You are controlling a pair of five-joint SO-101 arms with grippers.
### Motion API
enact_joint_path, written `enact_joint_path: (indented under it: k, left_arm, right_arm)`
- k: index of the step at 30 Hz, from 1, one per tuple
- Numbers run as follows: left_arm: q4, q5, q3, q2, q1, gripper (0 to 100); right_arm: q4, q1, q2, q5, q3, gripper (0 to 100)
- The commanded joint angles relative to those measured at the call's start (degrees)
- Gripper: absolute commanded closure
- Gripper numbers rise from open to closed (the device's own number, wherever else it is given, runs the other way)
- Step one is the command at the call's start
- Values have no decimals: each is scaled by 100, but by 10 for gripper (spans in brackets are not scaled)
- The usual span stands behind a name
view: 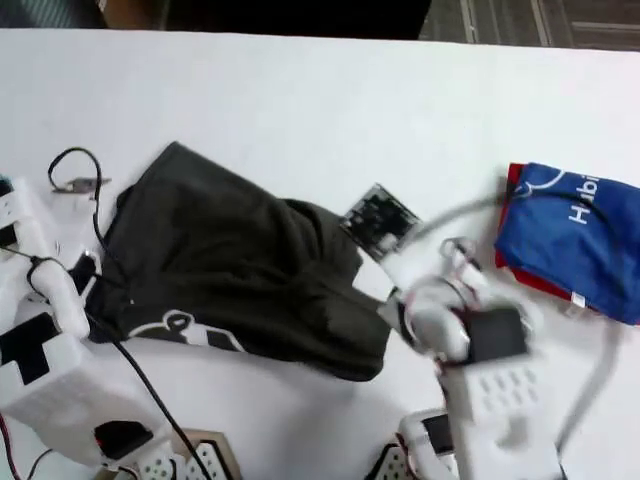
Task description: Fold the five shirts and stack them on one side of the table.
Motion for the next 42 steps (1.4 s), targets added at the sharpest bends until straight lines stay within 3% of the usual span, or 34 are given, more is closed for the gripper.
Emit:
enact_joint_path:
  k: [1,8,14,25,34,42]
  left_arm:
    - [-185,-44,84,-290,-53,974]
    - [-642,62,338,-290,-53,973]
    - [-1415,1099,180,-299,88,973]
    - [-1398,1319,198,-334,431,973]
    - [-1187,1319,163,-343,431,973]
    - [-1108,1319,154,-343,422,973]
  right_arm:
    - [-927,-119,954,-105,589,700]
    - [-1262,-778,3178,-70,290,700]
    - [-1112,-778,4251,-62,202,700]
    - [-796,-778,4356,-141,70,700]
    - [-1218,-769,4365,-554,18,701]
    - [-1578,-295,4505,-1011,18,701]
